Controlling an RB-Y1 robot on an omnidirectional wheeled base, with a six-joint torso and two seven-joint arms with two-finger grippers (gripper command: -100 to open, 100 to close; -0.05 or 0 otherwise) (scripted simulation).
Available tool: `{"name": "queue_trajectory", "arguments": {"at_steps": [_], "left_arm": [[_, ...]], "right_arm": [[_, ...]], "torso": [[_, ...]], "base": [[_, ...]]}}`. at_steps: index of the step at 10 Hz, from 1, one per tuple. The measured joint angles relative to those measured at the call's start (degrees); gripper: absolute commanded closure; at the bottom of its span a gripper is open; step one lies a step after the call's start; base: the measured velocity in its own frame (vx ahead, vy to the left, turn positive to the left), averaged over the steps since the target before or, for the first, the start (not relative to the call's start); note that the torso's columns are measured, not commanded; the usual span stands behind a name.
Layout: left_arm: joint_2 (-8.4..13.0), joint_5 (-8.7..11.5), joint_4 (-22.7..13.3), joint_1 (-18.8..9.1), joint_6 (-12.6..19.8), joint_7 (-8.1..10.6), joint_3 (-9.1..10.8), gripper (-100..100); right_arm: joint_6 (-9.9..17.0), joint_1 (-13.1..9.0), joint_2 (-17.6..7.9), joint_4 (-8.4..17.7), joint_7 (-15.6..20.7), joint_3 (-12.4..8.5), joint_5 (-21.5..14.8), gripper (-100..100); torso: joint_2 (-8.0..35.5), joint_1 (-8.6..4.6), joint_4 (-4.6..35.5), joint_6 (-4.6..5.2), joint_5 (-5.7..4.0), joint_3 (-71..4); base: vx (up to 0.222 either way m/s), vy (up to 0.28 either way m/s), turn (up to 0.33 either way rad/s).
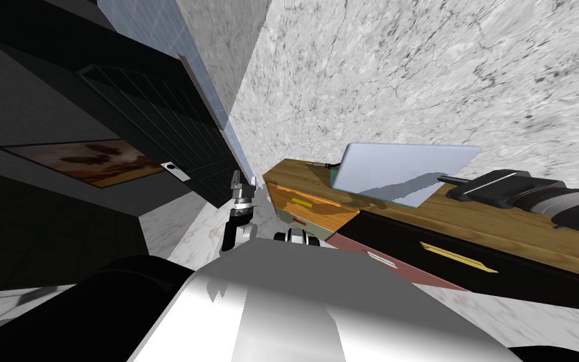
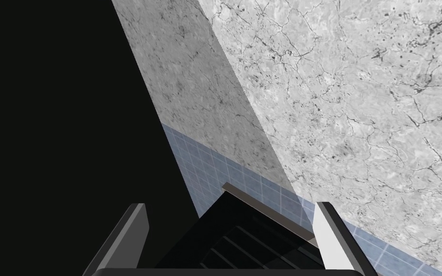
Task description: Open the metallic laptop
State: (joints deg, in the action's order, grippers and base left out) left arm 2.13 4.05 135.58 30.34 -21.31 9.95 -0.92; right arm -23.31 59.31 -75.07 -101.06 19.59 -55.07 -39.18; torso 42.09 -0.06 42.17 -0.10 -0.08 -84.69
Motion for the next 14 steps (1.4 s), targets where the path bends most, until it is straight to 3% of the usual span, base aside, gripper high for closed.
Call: {"name": "queue_trajectory", "arguments": {"at_steps": [4, 5, 7, 10, 12, 14], "left_arm": [[0.0, 0.0, 0.0, 0.0, 0.0, 0.0, 0.0, 0], [0.0, 0.0, 0.0, 0.0, 0.0, 0.0, 0.0, 0], [0.0, 0.0, 0.0, 0.0, 0.0, 0.0, 0.0, 0], [0.0, 0.0, 0.0, 0.0, 0.0, 0.0, -0.01, 0], [0.0, 0.0, 0.0, 0.0, 0.0, 0.0, 0.0, 0], [0.0, 0.0, 0.0, 0.0, 0.0, 0.0, 0.0, 0]], "right_arm": [[-5.17, -7.04, -5.24, 7.02, 0.51, 6.66, -0.45, 100], [-5.31, -9.14, -5.41, 8.24, 0.64, 8.73, -0.4, 100], [-5.32, -12.01, -5.14, 8.19, 0.38, 11.18, -0.63, 100], [-9.26, -17.2, -9.86, 12.89, 0.58, 16.51, -1.15, 100], [-10.39, -21.11, -10.63, 16.15, 0.7, 20.3, -1.04, 100], [-10.5, -24.75, -10.53, 16.79, 0.78, 23.08, -1.07, 100]], "torso": [[0.1, -0.04, 0.05, 0.06, 0.01, 0.07], [0.16, -0.1, 0.08, 0.09, -0.02, 0.11], [0.22, 0.03, 0.12, 0.11, 0.07, 0.13], [0.18, 0.09, 0.11, 0.11, 0.09, 0.11], [0.24, -0.06, 0.13, 0.12, 0.03, 0.16], [0.19, 0.04, 0.12, 0.1, 0.08, 0.12]], "base": [[0.004, 0.027, 0.002], [0.0, 0.0, 0.0], [0.002, 0.015, -0.009], [0.004, 0.03, 0.0], [0.0, 0.0, 0.0], [0.004, 0.019, -0.006]]}}
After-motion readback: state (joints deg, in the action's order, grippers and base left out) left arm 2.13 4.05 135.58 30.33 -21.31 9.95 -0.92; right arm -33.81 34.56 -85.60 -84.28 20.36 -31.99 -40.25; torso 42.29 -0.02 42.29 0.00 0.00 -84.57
